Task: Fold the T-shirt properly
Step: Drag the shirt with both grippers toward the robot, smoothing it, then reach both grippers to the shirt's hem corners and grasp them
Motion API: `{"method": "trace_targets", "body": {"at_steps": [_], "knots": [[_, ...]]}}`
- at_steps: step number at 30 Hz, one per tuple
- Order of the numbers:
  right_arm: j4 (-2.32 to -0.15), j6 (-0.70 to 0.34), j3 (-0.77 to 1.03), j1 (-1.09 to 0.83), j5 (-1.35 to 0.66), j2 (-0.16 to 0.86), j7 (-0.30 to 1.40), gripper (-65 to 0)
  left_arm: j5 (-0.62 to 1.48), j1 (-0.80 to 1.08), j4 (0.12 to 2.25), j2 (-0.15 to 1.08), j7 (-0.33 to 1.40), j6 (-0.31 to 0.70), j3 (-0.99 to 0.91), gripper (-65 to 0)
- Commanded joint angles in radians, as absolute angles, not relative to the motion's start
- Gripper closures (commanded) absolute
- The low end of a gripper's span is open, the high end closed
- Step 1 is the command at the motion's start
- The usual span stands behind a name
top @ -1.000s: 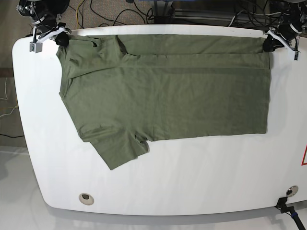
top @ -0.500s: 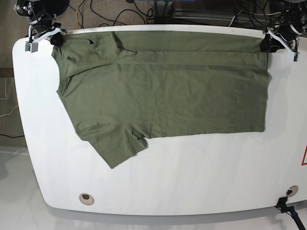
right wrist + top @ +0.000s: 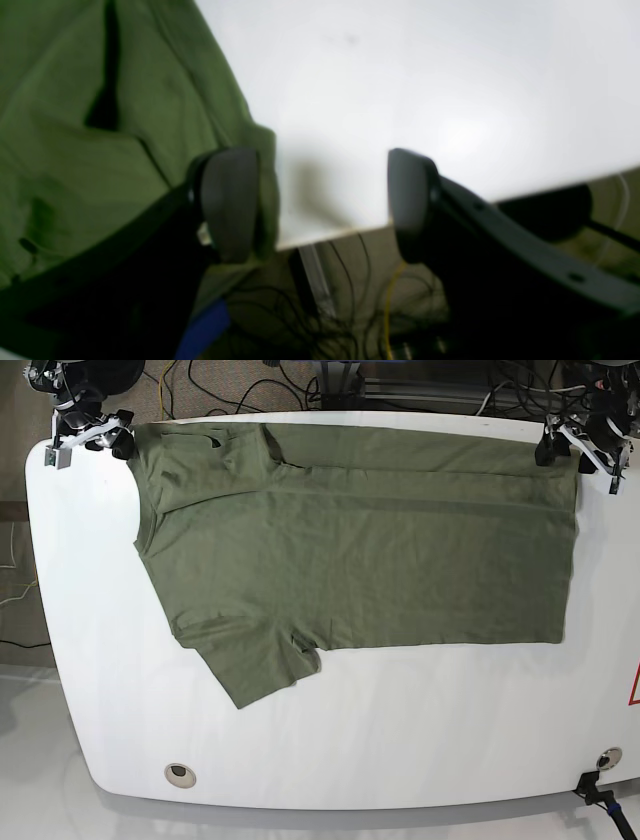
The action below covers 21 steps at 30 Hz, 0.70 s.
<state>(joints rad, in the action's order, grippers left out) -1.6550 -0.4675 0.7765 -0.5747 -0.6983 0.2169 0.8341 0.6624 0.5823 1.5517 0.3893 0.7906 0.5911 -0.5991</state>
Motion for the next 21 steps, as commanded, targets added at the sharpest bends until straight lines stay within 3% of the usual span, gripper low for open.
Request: {"method": "trace_targets", "body": {"at_steps": [1,21], "knots": [[-1.692,-0.463,0.786,-0.593,-0.691,0.229,0.842,-40.2,0.624,0.599,1.57,0.397,0.849,0.573,-0.599,-52.1],[-1.89,-0.464,0.766,-0.564,-0.697,0.229,0.842,-40.2,0.631,0.578,1.844,0.386,0.849,0.578,-0.717,-52.5]]}}
